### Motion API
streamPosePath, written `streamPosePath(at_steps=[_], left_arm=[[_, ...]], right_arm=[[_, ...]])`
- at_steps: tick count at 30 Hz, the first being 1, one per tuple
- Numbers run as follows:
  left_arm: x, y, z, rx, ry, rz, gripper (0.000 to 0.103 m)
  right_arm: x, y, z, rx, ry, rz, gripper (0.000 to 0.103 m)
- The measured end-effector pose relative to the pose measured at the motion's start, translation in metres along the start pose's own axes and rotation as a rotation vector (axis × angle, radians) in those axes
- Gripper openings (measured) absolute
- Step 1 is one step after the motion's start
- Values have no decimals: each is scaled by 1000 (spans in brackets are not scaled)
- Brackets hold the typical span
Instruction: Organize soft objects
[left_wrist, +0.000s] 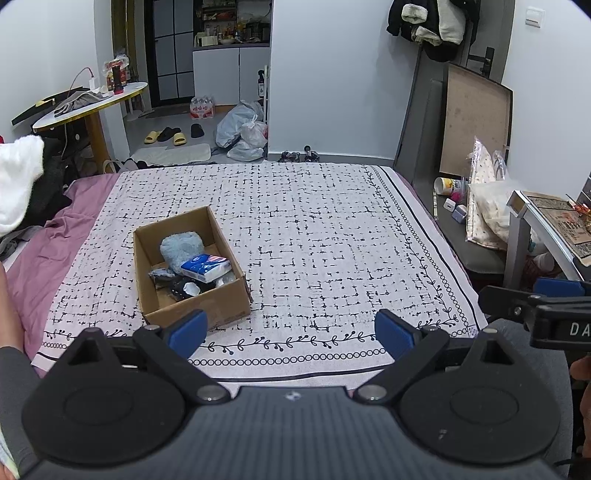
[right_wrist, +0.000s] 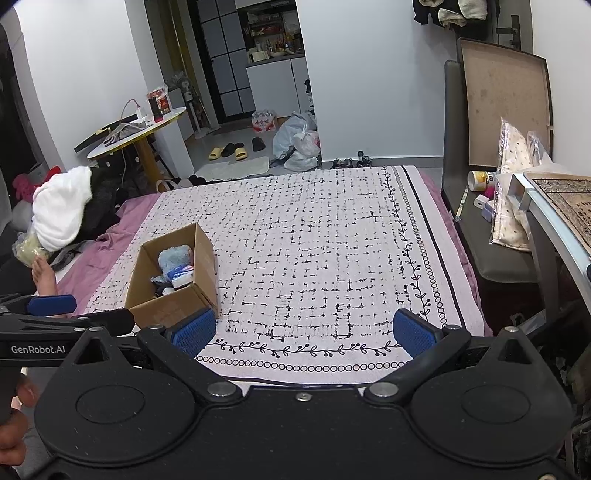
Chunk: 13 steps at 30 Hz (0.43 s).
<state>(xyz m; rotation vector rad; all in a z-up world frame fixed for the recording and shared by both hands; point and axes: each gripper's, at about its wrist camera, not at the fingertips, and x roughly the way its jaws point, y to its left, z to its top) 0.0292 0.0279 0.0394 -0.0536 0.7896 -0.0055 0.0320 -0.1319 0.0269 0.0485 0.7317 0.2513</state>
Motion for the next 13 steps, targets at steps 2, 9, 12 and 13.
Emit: streamPosePath(at_steps=[2, 9, 12, 13], left_arm=[[1, -1, -1, 2, -1, -9, 96], [4, -2, -3, 6, -6, -26, 96], [6, -2, -4, 2, -7, -24, 96], [6, -2, -4, 1, -7, -23, 96]], right_arm=[[2, 0, 0, 0, 4, -1, 103], [2, 0, 0, -4, 8, -7, 103], [2, -1, -1, -2, 8, -9, 103], [2, -1, -1, -2, 10, -10, 103]])
